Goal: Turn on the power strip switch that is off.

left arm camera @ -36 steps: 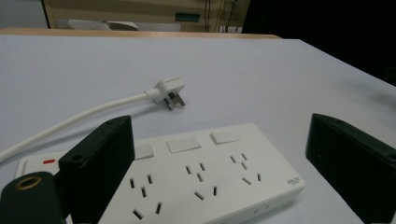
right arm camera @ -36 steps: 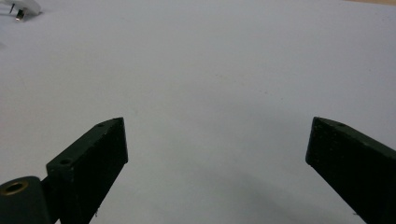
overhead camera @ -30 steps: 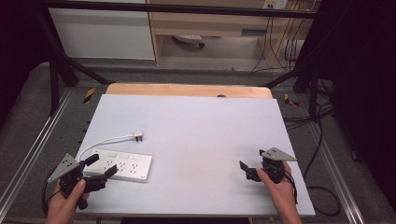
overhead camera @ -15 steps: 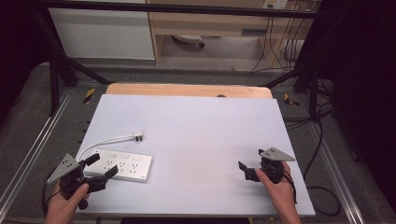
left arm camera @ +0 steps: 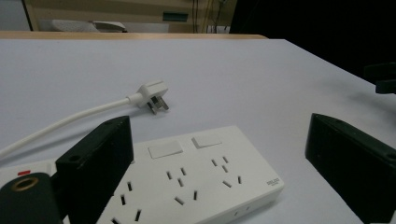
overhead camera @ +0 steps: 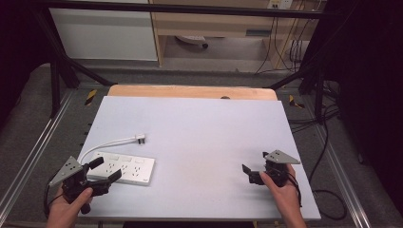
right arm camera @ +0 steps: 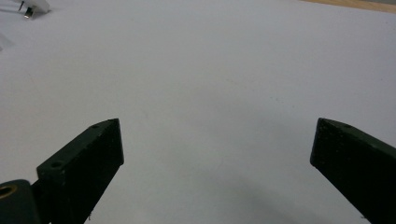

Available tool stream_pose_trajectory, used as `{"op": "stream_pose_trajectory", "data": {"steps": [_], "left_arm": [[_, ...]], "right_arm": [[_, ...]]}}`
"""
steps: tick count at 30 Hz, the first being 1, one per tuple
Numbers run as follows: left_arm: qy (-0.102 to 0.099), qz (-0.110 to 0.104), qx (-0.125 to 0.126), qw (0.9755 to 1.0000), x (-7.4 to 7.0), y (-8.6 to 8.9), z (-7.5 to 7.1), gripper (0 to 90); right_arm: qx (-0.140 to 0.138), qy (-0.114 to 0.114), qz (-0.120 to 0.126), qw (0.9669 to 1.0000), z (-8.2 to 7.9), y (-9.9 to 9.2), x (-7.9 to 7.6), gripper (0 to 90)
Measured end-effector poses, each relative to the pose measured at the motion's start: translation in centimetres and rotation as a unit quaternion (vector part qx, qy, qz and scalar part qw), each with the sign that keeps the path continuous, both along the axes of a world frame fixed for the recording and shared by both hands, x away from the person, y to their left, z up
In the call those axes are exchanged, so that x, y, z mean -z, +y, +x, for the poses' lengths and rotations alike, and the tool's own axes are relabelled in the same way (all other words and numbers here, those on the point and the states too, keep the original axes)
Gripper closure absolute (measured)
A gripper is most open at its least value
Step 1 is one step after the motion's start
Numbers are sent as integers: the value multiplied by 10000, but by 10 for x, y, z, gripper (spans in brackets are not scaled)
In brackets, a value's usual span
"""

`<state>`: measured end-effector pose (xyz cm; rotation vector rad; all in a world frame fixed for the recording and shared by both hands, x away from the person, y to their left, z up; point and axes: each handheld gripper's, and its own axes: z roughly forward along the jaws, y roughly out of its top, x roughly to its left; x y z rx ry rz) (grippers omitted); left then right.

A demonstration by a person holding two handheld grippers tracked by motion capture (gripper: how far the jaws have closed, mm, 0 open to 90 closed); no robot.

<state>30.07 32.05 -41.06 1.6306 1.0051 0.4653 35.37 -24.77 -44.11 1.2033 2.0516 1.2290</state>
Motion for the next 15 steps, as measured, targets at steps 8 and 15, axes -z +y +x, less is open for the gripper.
{"op": "stream_pose_trajectory", "data": {"steps": [8, 15], "left_arm": [[31, -40, -19, 10000, -4, -2, 4, 82], [42, 63, -4, 10000, -11, -6, 11, 79]], "right_arm": [[-27, -58, 53, 10000, -1, -2, -2, 24], [-65, -84, 75, 9999, -2, -1, -3, 25]]}}
